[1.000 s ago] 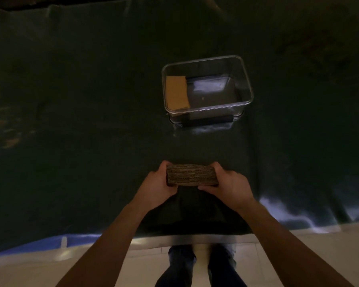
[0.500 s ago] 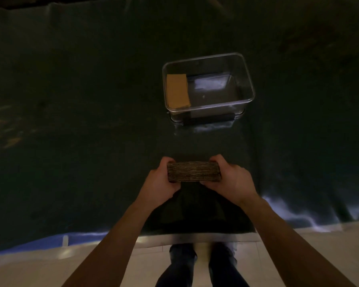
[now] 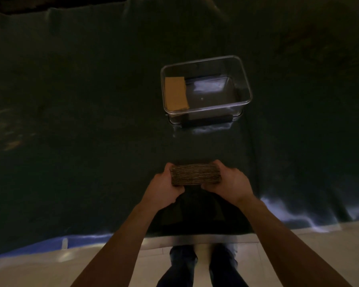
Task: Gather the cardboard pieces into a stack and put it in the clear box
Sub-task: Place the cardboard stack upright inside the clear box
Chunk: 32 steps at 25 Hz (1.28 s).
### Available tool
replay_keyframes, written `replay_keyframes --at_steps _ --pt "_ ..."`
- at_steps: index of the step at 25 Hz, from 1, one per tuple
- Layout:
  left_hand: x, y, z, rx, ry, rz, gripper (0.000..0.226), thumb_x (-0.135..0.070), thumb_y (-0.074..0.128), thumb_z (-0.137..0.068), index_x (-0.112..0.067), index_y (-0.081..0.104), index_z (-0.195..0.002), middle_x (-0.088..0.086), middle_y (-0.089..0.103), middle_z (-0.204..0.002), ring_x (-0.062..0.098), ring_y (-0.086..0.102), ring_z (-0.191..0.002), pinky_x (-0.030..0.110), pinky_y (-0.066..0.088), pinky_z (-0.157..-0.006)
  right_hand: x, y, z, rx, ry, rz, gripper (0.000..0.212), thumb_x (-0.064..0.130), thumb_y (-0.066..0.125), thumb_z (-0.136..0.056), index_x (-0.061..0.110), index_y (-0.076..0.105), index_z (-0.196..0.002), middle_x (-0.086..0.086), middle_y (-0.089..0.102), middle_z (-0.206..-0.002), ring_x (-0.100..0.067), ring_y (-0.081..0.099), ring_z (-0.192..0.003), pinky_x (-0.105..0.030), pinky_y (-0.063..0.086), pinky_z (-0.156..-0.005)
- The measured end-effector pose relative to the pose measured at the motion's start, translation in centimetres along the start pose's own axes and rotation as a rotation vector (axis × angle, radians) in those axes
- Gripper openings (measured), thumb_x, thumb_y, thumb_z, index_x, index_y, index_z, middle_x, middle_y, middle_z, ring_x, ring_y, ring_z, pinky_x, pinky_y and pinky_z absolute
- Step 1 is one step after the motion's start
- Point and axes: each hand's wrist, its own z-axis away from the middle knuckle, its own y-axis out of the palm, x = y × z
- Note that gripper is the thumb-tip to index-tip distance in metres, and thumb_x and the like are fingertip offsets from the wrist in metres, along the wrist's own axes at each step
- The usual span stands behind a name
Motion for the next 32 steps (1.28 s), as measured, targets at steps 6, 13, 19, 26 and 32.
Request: replay_keyframes --at_steps 6,13,19,26,32 --pt "-0.8 -1.5 0.1 0.126 -0.068 0.106 0.039 -0.018 0.069 -0.084 -0.027 0.047 -0.115 0.0 0.069 -0.082 0.008 0.064 -0.051 0.02 0.046 -0.04 0.2 -1.1 0.5 0.102 -0.03 -0.177 0.062 0.07 0.068 -0.06 0.043 0.05 -0.113 0.013 0.072 -0.105 -0.011 0.069 -0.098 -0.04 0.056 -0.088" --pt "-2.6 -5.4 0.7 0.127 0.075 0.347 0.056 -0.012 0.075 -0.077 -0.038 0.049 -0.119 -0.001 0.06 -0.126 0.014 0.06 -0.114 0.035 0.049 -0.102 2.3 -5.2 1.1 0.107 -0.031 -0.487 0.048 0.043 0.085 -0.068 0.04 0.061 -0.109 0.02 0.07 -0.103 0.005 0.063 -0.098 -0.018 0.048 -0.089" --pt "-6.7 -7.3 2.3 0.106 0.102 1.061 0.05 -0.021 0.071 -0.077 -0.023 0.051 -0.123 0.011 0.052 -0.137 0.028 0.057 -0.124 0.055 0.046 -0.106 6.8 -9.1 2.1 0.048 0.105 -0.989 0.037 0.022 0.082 -0.077 0.03 0.062 -0.107 0.009 0.073 -0.085 -0.003 0.068 -0.074 -0.019 0.054 -0.065" --pt "-14.8 -10.8 2.8 0.023 0.211 1.323 0.066 -0.016 0.074 -0.077 -0.037 0.047 -0.134 0.009 0.056 -0.137 0.032 0.058 -0.124 0.056 0.049 -0.102 12.7 -13.9 2.3 0.045 0.175 -1.274 0.045 0.048 0.079 -0.07 0.017 0.057 -0.094 0.003 0.046 -0.057 -0.007 0.031 -0.041 -0.019 0.023 -0.036" --pt "-19.7 -12.1 0.7 -0.151 0.124 1.158 0.06 -0.037 0.078 -0.066 -0.053 0.048 -0.115 0.004 0.055 -0.131 0.032 0.057 -0.118 0.056 0.054 -0.092 13.2 -16.3 0.6 0.076 0.166 -1.447 0.062 0.047 0.078 -0.073 0.012 0.06 -0.12 0.001 0.051 -0.063 -0.007 0.035 -0.044 -0.019 0.028 -0.036"
